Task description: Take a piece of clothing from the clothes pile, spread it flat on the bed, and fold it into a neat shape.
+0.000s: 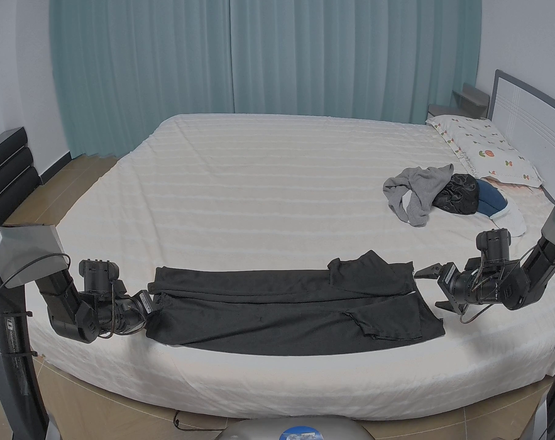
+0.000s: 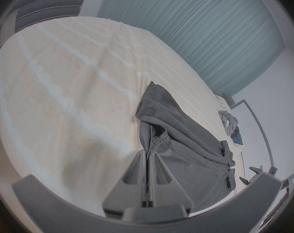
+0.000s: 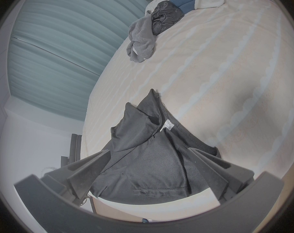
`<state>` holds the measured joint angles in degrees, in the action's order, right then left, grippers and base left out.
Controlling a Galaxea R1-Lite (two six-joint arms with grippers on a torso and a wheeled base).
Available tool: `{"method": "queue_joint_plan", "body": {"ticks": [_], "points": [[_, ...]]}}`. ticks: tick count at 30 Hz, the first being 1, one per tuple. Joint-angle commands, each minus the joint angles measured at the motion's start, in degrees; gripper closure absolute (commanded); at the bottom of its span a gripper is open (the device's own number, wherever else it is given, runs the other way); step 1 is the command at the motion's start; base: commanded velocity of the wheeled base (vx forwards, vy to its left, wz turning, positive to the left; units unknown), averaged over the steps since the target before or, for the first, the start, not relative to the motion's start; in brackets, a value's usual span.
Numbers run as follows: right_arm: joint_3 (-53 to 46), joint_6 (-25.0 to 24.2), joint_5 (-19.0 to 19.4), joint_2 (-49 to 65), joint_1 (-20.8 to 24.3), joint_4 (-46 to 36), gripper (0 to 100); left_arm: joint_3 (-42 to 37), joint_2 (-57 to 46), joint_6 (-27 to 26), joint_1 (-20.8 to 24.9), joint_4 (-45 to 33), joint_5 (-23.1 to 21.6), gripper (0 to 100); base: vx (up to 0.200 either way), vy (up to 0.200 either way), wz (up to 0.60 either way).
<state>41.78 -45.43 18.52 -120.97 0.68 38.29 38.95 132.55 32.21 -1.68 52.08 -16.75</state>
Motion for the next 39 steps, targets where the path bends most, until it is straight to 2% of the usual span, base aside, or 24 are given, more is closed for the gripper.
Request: {"method": "queue_joint_plan", "body": {"ticks": [1, 4, 16, 17, 24, 29, 32, 34, 39], "points": [[0.0, 0.0, 0.0, -0.1, 0.0, 0.0, 0, -0.4, 0.0, 0.0, -1.6, 0.0, 1.9, 100, 0.0, 0.0, 0.0], [0.0, 0.0, 0.0, -0.1, 0.0, 0.0, 0, -1.1, 0.0, 0.1, -2.3, 0.0, 3.3, 100, 0.0, 0.0, 0.0], [-0.1, 0.0, 0.0, -0.1, 0.0, 0.0, 0, -2.6, -0.6, 0.5, -2.3, 0.2, 3.3, 100, 0.0, 0.0, 0.0], [-0.1, 0.0, 0.0, -0.1, 0.0, 0.0, 0, -2.6, -0.7, 0.5, -2.3, 0.2, 3.3, 0, 0.0, 0.0, 0.0], [0.0, 0.0, 0.0, 0.0, 0.0, 0.0, 0, -2.7, -3.5, 1.9, -2.5, 0.2, 3.2, 0, 0.0, 0.0, 0.0], [0.2, 0.0, 0.0, -0.1, 0.1, 0.0, 0, -1.9, -7.7, 6.1, -2.8, 0.3, 2.1, 0, 0.0, 0.0, 0.0], [0.3, 0.0, 0.0, -0.1, 0.1, 0.0, 0, -1.4, -7.6, 6.2, -2.6, 0.4, 0.6, 0, 0.0, 0.0, 0.0], [0.5, 0.0, 0.0, -0.1, 0.2, 0.0, 0, 0.3, -6.9, 5.9, -2.4, 0.4, -2.1, 0, 0.0, 0.0, 0.0], [0.3, 0.0, 0.0, -0.1, 0.7, 0.0, 0, 2.7, -4.0, 5.8, -1.2, 0.4, -2.7, 0, 0.0, 0.0, 0.0]]}}
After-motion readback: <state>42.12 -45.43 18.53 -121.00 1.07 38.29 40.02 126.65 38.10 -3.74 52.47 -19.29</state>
